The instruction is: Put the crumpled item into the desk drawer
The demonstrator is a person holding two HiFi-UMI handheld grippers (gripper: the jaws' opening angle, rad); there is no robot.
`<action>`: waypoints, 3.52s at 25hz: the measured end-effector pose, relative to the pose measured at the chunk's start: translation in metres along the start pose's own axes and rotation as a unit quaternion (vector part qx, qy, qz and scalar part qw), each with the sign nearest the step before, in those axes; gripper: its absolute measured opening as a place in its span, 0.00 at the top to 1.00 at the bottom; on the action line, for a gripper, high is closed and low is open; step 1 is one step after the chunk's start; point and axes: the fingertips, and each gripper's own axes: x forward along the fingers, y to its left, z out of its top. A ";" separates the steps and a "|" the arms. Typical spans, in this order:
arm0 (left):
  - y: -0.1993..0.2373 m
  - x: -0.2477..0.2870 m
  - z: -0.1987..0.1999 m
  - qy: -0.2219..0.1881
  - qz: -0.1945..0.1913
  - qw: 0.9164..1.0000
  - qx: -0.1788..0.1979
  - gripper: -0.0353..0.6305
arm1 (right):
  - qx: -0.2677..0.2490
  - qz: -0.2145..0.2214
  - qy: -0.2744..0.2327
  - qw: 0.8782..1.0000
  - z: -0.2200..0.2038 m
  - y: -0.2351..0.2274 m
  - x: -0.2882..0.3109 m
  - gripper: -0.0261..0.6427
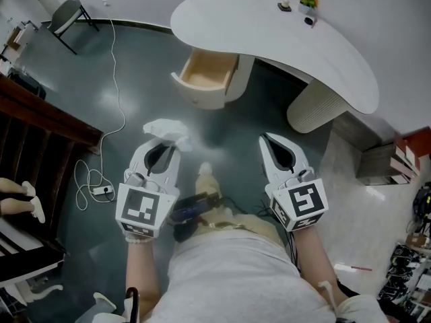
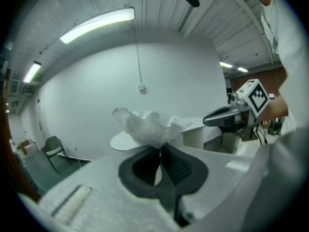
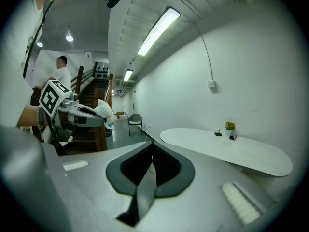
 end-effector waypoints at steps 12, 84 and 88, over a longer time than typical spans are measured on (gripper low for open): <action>0.064 0.051 0.012 0.001 -0.031 1.000 0.003 0.94 | 0.010 -0.021 0.010 1.000 0.024 -0.021 0.070 0.95; 0.187 0.319 -0.110 0.197 -0.109 0.974 0.016 0.93 | 0.045 -0.045 0.072 0.995 0.022 -0.153 0.251 0.95; 0.183 0.340 -0.139 0.239 -0.117 0.964 0.031 0.93 | 0.051 -0.039 0.083 0.995 0.014 -0.167 0.258 0.95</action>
